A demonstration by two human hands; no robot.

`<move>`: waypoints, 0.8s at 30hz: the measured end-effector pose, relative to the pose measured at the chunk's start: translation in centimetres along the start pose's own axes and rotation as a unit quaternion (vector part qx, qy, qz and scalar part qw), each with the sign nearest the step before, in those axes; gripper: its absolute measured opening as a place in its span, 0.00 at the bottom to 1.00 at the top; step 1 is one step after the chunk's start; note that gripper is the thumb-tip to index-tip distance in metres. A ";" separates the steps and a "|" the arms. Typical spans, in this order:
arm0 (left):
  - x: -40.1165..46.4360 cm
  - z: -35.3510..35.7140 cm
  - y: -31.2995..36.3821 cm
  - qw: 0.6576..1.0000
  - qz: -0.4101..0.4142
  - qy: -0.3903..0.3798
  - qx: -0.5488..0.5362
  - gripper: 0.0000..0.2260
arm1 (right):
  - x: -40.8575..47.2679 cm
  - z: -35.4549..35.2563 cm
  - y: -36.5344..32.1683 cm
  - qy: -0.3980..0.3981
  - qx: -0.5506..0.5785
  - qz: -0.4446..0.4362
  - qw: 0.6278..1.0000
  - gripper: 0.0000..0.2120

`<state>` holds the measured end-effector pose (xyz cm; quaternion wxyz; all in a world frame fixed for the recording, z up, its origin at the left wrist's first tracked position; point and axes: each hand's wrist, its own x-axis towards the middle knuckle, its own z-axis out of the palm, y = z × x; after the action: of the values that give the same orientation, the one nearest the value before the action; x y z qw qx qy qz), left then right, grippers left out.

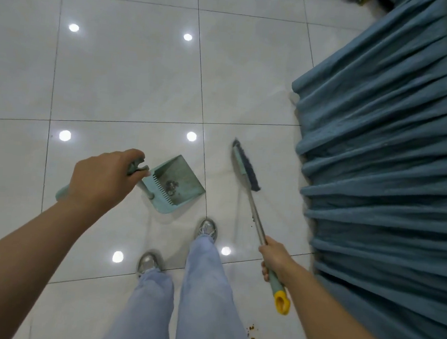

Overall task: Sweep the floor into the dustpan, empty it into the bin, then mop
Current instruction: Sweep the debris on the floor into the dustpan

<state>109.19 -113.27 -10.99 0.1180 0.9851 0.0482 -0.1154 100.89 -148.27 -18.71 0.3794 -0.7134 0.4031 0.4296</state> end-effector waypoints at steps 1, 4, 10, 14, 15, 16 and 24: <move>-0.3 0.2 -0.3 1.000 -0.002 0.000 -0.003 0.15 | -0.7 1.1 0.3 -0.012 -0.005 -0.001 1.000 0.16; -1.4 0.4 -1.6 1.000 -0.010 -0.001 -0.017 0.14 | -2.6 2.9 0.9 -0.032 -0.023 0.004 0.999 0.21; -3.2 -0.5 -4.6 1.000 -0.004 -0.002 -0.011 0.14 | -3.7 1.5 1.5 0.008 -0.033 -0.008 0.999 0.20; -4.0 -0.8 -6.8 1.000 0.007 -0.005 0.009 0.15 | -3.2 2.0 1.2 0.035 -0.023 -0.016 0.999 0.20; -4.3 -0.7 -7.2 1.000 0.012 -0.007 0.013 0.15 | -2.9 2.6 1.0 0.040 -0.033 -0.020 0.998 0.20; -4.6 -0.6 -7.6 1.000 0.015 -0.006 0.015 0.15 | -2.6 3.3 0.7 0.044 -0.044 -0.022 0.998 0.21; -6.1 -0.3 -10.7 1.000 -0.009 0.005 0.004 0.15 | -2.5 11.4 -2.8 0.014 -0.182 -0.048 0.982 0.27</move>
<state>102.09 -103.27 -11.58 0.1132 0.9856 0.0571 -0.1118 99.11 -136.40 -19.77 0.2577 -0.7951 0.2890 0.4668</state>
